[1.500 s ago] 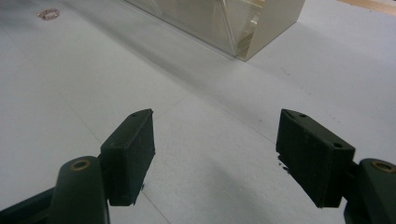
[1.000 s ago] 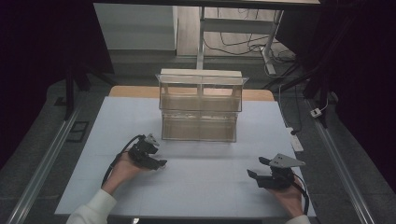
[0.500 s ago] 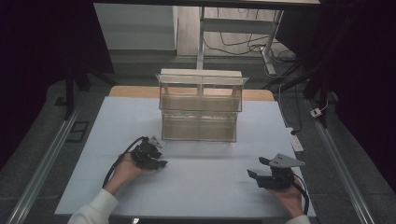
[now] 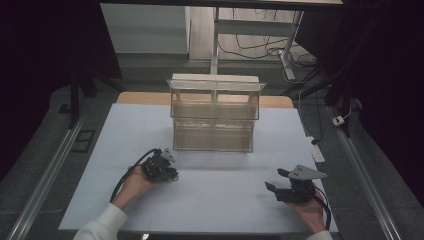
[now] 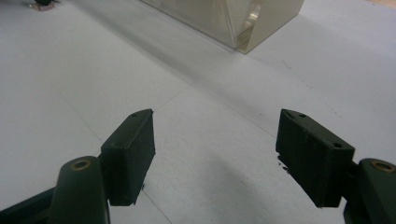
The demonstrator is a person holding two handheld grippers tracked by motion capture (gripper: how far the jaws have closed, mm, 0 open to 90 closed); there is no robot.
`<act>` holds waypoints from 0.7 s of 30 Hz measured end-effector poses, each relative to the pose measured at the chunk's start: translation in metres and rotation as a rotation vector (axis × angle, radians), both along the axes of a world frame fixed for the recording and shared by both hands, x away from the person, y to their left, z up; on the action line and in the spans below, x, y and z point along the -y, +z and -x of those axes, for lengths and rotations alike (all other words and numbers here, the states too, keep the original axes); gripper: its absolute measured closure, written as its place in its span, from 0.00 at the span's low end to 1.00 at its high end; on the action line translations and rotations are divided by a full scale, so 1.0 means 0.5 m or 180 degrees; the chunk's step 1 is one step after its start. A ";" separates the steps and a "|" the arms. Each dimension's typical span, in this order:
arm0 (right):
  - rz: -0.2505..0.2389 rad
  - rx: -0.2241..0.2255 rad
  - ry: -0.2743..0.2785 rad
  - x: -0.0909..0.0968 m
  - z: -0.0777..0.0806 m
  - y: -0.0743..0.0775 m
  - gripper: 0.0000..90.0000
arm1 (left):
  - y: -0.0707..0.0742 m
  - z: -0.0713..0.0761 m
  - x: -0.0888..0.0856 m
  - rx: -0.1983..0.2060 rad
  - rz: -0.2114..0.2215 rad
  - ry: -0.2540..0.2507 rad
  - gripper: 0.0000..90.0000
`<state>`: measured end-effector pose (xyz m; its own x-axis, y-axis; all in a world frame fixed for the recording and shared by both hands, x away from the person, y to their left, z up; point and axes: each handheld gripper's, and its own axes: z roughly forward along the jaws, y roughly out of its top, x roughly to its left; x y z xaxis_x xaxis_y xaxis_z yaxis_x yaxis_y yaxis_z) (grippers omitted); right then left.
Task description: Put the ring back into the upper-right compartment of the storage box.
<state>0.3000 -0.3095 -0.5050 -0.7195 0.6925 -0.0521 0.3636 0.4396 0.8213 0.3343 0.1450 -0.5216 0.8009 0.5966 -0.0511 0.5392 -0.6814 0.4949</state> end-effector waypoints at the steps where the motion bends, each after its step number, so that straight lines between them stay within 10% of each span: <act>1: -0.0016 -0.0006 0.0014 0.001 0.000 0.000 0.31 | 0.000 0.000 0.000 -0.0009 0.0005 -0.0002 0.94; 11: -0.0007 -0.0013 0.0018 0.001 0.000 -0.001 0.31 | 0.000 0.004 -0.005 0.0051 0.0054 -0.0016 0.97; 21: -0.0016 -0.0018 0.0020 0.000 0.000 -0.002 0.31 | 0.022 0.010 -0.029 0.0123 0.0396 0.0017 0.97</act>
